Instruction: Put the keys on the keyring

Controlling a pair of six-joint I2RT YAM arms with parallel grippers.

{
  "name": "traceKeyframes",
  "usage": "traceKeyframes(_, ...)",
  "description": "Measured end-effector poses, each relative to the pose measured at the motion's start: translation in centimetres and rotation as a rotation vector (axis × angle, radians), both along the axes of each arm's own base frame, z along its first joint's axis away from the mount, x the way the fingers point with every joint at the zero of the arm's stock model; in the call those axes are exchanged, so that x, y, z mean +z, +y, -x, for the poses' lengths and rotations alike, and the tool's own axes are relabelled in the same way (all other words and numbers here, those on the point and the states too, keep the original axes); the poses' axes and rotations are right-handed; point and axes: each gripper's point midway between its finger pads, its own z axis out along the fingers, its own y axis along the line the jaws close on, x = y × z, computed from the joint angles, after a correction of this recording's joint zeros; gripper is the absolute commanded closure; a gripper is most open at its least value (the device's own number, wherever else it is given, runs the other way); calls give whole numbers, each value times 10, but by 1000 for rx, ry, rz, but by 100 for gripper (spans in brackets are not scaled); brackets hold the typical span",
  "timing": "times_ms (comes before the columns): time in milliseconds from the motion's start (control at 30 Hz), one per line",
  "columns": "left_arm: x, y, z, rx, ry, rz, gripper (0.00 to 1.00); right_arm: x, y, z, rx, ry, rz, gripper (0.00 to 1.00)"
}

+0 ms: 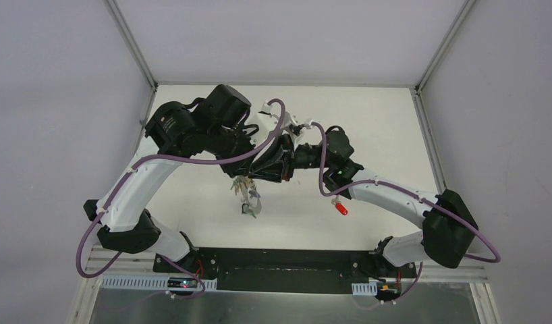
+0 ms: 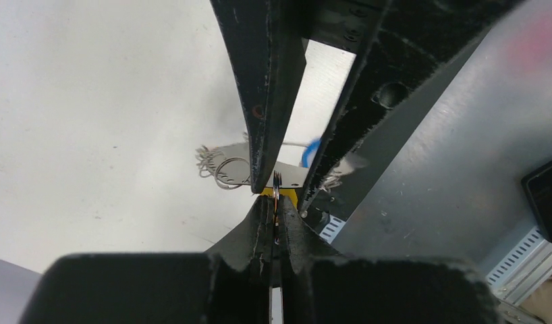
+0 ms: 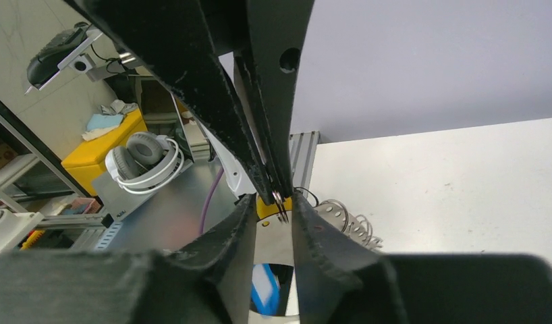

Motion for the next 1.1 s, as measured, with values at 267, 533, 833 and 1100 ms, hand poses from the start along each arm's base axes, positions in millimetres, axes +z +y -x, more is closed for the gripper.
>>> traceKeyframes(267,1,0,-1,-15,-14,-3,100,0,0,0,1,-6,-3,58)
traceKeyframes(533,0,1,-1,-21,-18,-6,100,-1,0,-1,-6,-9,-1,33)
traceKeyframes(833,0,3,1,-23,-20,-7,100,-8,-6,-4,-64,-2,3,43)
traceKeyframes(1100,-2,7,4,-24,-16,-10,100,-7,-6,-5,-71,-7,0,61)
